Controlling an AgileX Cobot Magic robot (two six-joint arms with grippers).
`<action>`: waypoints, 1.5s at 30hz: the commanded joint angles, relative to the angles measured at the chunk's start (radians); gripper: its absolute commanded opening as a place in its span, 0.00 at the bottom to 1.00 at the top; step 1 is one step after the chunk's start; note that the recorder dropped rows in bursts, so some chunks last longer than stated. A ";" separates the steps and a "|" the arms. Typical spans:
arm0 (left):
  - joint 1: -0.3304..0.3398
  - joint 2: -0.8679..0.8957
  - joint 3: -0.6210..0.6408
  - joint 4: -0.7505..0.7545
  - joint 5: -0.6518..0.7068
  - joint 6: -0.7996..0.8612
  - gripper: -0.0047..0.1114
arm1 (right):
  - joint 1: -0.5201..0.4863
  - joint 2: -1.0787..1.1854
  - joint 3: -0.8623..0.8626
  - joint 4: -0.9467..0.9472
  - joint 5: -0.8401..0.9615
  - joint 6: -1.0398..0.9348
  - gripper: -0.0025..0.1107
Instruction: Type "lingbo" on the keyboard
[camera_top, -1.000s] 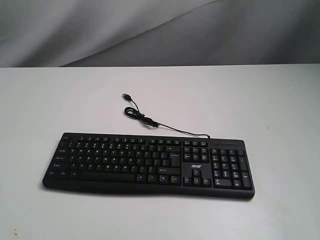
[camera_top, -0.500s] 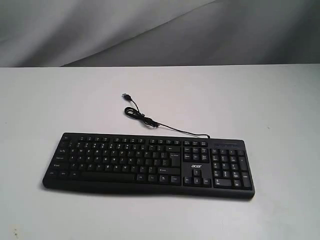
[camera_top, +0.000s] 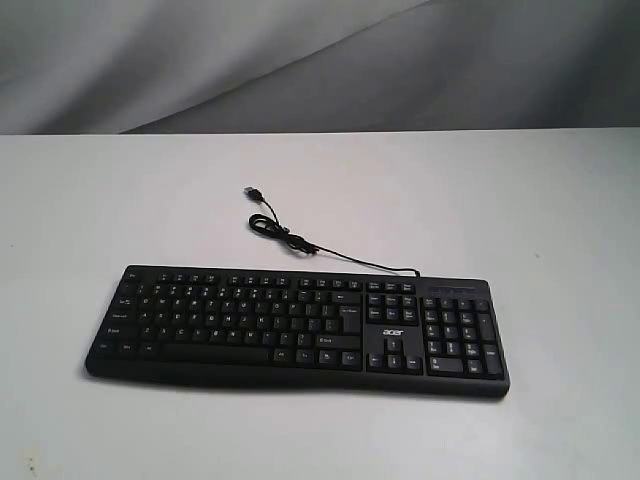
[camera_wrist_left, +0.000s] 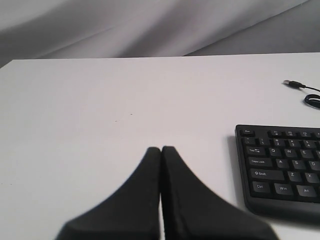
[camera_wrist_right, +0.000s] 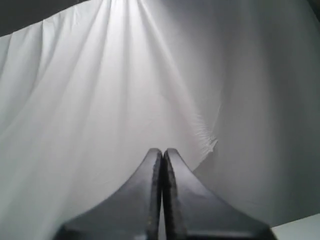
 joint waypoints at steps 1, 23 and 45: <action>0.002 0.005 0.005 -0.004 -0.006 -0.002 0.04 | -0.008 0.077 -0.085 -0.155 0.074 0.103 0.02; 0.002 0.005 0.005 -0.004 -0.006 -0.002 0.04 | 0.468 1.463 -0.876 -1.338 0.244 0.801 0.02; 0.002 0.005 0.005 -0.004 -0.006 -0.002 0.04 | 0.541 1.610 -1.312 -1.073 0.491 0.645 0.02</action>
